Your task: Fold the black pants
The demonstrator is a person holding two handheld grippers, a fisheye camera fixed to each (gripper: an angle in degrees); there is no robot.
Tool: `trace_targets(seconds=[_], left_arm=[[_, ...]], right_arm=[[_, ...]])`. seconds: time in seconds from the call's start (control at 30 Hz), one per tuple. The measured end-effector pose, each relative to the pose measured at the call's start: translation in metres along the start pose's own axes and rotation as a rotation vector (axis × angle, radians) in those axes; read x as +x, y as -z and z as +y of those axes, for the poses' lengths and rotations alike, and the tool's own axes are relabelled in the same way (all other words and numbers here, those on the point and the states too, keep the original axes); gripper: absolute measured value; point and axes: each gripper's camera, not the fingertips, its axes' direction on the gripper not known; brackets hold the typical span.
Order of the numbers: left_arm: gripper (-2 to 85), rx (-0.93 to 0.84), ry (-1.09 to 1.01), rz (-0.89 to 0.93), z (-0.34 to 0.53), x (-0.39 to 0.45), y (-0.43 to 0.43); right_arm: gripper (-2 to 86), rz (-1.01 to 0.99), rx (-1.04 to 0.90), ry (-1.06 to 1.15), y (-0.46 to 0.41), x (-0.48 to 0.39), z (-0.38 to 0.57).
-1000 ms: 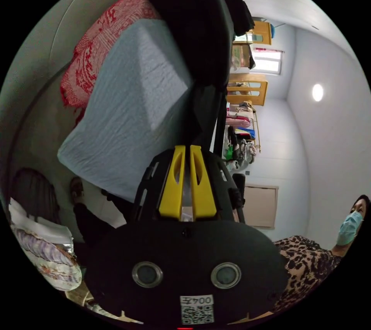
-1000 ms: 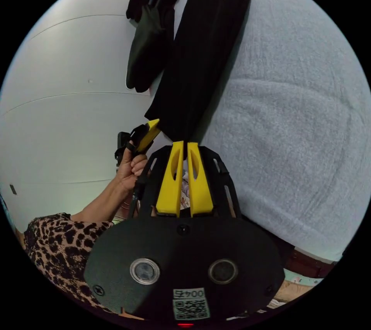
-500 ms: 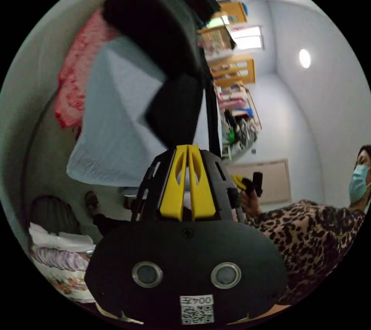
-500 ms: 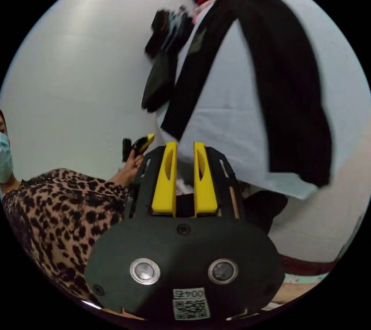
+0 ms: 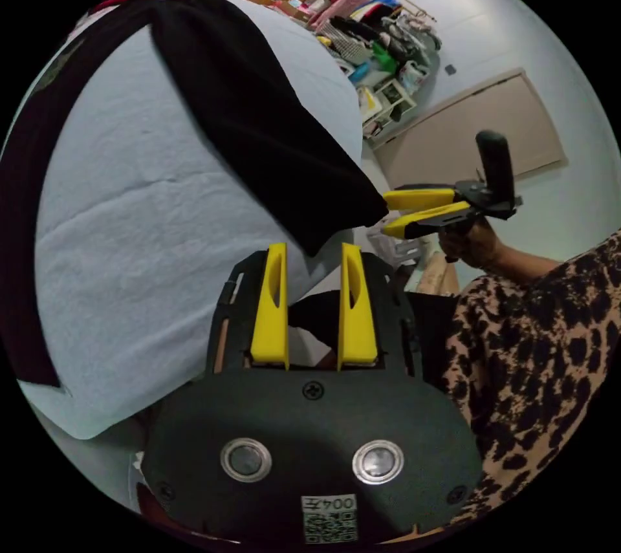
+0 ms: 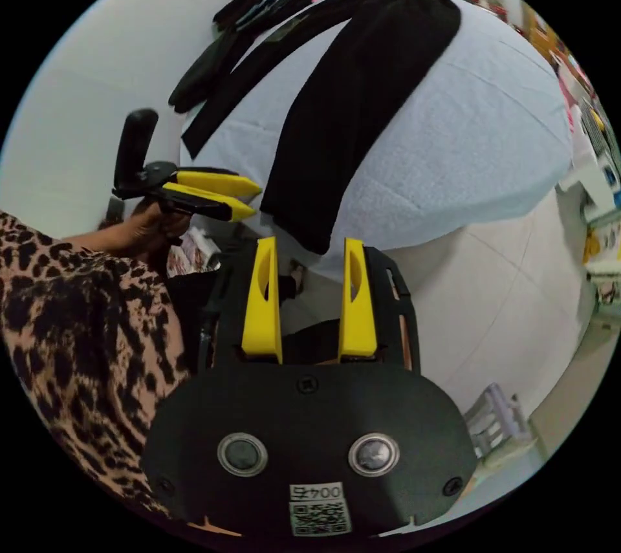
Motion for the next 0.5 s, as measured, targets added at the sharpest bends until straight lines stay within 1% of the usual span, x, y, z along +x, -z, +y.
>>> trace_targets(seconds=[0.03, 0.1, 0.17, 0.3, 0.37, 0.43, 0.5], left_arm=[[11.0, -0.03, -0.015, -0.051, -0.008, 0.019, -0.019], [9.9, -0.016, -0.013, -0.193, -0.014, 0.044, -0.034], [7.3, -0.021, 0.017, -0.316, -0.02, 0.065, -0.049], [3.6, 0.022, 0.118, -0.335, -0.02, 0.077, -0.052], [2.7, 0.104, 0.167, -0.352, -0.019, 0.088, -0.028], [2.3, 0.176, 0.159, -0.376, -0.014, 0.098, -0.003], [2.2, 0.172, 0.14, -0.407, -0.007, 0.1, 0.008]], right_arm=[[13.2, 0.008, -0.028, 0.051, -0.005, -0.003, -0.006], [10.9, 0.027, -0.073, 0.115, -0.011, -0.008, -0.016], [5.8, 0.033, -0.091, 0.182, -0.013, -0.016, -0.029], [4.0, 0.037, -0.083, 0.283, 0.002, -0.036, -0.048], [3.9, 0.057, -0.049, 0.366, 0.026, -0.059, -0.056], [4.0, 0.069, -0.026, 0.425, 0.04, -0.077, -0.061], [4.0, 0.064, -0.051, 0.463, 0.035, -0.09, -0.07]])
